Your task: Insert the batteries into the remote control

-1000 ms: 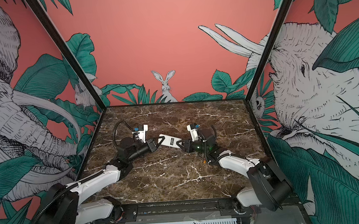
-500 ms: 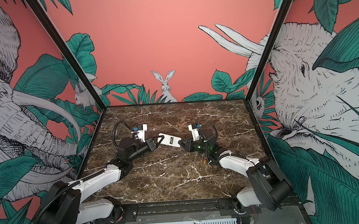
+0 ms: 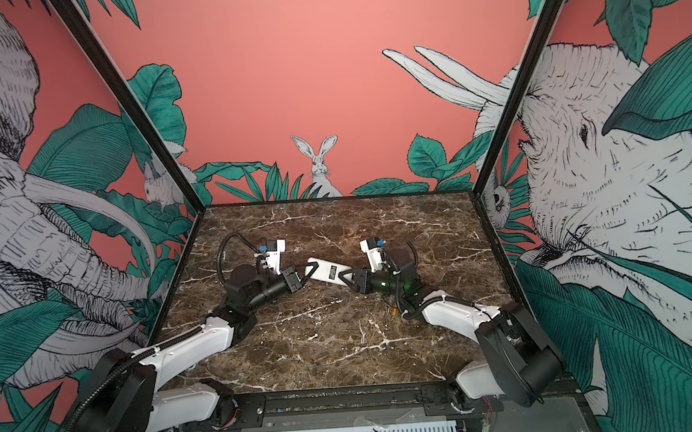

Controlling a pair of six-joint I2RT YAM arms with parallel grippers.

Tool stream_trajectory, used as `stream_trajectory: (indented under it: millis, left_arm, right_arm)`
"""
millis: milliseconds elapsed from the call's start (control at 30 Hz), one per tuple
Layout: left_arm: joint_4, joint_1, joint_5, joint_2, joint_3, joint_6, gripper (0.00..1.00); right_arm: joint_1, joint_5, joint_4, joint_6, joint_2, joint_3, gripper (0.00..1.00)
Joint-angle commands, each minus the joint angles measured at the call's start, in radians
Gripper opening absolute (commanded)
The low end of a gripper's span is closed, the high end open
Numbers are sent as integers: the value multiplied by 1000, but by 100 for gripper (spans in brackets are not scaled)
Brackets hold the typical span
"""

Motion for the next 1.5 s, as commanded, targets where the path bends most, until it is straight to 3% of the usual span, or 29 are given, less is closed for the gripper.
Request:
stream_trajectory:
  millis: [0,167,333,733,1167,1333,1467]
  left_arm:
    - [59,-13,54,-23,8,-20,0]
    - [94,-13,75,-10,8,-40,0]
    - [90,-13,79,-8,12,-41,0]
    - [-34,-12,9,-55,20,7,0]
    - [-60,6,-30,-53,22,-7,0]
    - [-72,29,-69,-67,-3,-16,0]
    - [-180,39,-94,-81,1,34,0]
  right_arm:
    - [12,-18,67,-16,-23,-4,36]
    - [12,-33,85,-12,-30,-2,27]
    - [12,-37,86,-14,-40,-3,25]
    - [11,-34,79,-21,-61,-13,17]
    - [0,-16,27,-39,-82,-17,0]
    - [-11,-21,28,-35,-94,-22,0]
    - [-16,-2,-24,-60,-104,-24,0]
